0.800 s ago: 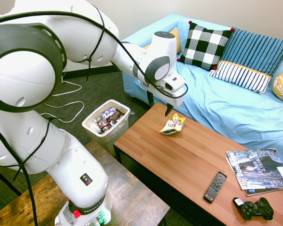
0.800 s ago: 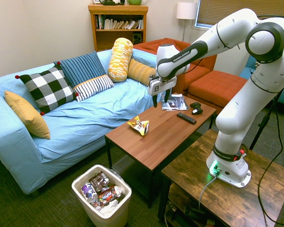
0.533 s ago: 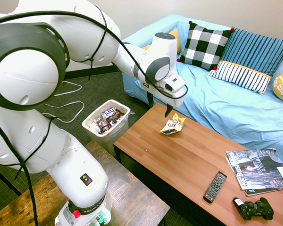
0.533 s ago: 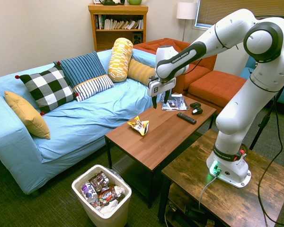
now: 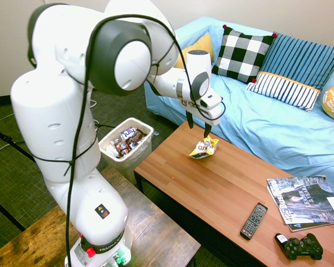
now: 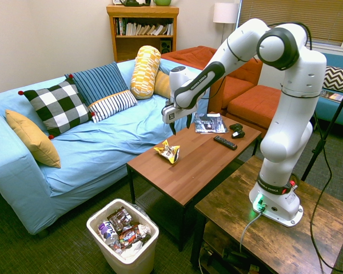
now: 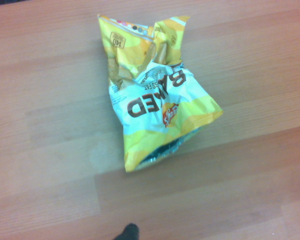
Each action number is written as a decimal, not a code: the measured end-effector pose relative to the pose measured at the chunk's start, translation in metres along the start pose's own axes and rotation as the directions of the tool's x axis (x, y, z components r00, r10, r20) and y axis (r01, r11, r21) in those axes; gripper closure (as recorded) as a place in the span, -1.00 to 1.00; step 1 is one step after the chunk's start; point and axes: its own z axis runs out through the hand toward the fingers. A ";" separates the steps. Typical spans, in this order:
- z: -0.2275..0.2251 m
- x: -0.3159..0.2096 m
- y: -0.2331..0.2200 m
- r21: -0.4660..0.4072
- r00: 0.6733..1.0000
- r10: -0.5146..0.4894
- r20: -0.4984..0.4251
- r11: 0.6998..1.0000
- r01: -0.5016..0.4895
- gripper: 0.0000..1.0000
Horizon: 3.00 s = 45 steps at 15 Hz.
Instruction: Throw the chip bag in the trash bin
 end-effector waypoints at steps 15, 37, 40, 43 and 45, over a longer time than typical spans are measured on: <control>0.170 0.004 -0.086 -0.055 0.998 0.047 -0.031 0.997 -0.048 -1.00; 0.208 0.002 -0.070 -0.029 0.993 0.107 0.043 0.994 -0.106 1.00; 0.209 0.003 -0.066 -0.024 0.993 0.104 0.048 0.994 -0.103 1.00; 0.199 0.003 -0.064 -0.010 0.994 0.099 0.047 0.995 -0.098 1.00; 0.169 -0.001 -0.063 0.021 0.995 0.089 0.042 0.996 -0.090 1.00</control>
